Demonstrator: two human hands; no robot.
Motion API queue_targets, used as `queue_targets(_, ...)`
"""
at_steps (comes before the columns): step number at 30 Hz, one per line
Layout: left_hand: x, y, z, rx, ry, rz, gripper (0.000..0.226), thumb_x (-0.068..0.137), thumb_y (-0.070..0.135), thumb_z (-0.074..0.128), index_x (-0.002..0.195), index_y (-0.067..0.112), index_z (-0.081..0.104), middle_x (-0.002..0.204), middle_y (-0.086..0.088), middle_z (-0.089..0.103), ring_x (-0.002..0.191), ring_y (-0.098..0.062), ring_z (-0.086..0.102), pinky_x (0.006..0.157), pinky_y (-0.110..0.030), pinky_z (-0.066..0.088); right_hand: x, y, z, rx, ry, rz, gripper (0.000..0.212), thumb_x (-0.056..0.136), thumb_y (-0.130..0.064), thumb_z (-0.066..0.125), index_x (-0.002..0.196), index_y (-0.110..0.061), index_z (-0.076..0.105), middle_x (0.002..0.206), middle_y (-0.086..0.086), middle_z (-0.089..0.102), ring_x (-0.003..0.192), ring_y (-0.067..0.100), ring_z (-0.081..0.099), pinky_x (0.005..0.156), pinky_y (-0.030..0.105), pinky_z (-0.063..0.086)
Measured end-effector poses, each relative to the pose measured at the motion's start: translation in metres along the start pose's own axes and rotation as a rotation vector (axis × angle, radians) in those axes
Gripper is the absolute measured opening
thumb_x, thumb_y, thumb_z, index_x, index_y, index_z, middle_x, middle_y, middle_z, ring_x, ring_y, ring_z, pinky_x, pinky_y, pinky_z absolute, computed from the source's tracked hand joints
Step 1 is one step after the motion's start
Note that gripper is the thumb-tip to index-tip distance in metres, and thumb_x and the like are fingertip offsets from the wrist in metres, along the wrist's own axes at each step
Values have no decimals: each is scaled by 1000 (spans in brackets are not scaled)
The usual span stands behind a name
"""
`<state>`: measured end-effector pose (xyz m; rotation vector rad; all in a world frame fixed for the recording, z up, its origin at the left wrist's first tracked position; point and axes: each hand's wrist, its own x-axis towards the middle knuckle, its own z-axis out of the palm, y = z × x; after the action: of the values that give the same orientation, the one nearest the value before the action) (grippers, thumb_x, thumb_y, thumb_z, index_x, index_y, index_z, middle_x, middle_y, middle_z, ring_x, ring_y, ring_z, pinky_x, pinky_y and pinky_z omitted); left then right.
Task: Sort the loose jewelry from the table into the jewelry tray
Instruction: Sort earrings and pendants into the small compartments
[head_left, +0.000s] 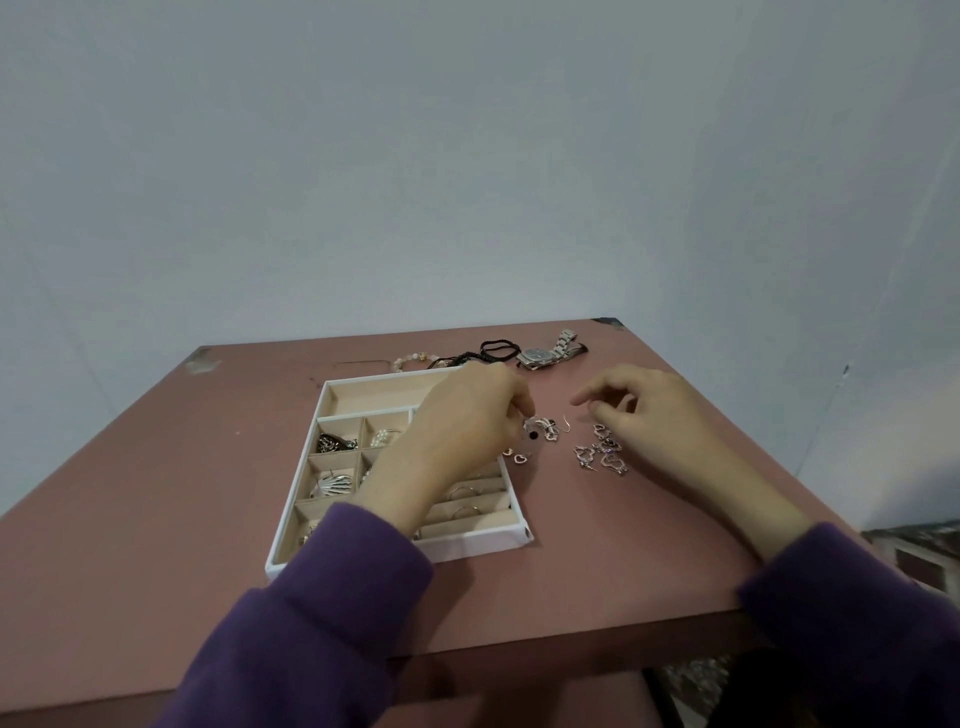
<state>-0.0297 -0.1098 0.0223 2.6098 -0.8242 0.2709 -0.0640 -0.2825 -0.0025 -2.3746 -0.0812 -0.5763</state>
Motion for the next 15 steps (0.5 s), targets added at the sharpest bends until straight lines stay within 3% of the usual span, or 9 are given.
queue_targets(4,-4,-3,-5,-30,66,7,27,86,10,50,100,20,70,94,1,71,75,-12,52,80,-29,47,7,0,3,-159,-62,-51,17,83,-10,60,88,-18,73,81,-3,60,77,8,50,66,14,31)
queue_targets(7,-6,-4,-10,-48,93,-9,26,87,13,51,104,22,69,95,4,70,83,-15,56,79,-27,45,15,3,7,-268,-129,-50,17,84,-18,59,93,-24,72,79,-9,54,87,12,47,75,25,33)
queue_targets(10,-7,-5,-13,-66,115,-11,26,87,13,53,106,21,68,97,4,70,86,-16,57,79,-26,44,22,2,10,-328,-190,-54,19,82,-23,61,96,-26,73,77,-11,53,90,15,52,80,31,41)
queue_targets(15,-9,-6,-16,-73,125,-8,26,88,13,53,108,21,68,100,4,70,90,-15,58,79,-25,42,25,-3,11,-295,-262,-18,16,76,-40,69,87,-30,75,75,-10,62,79,12,58,75,33,48)
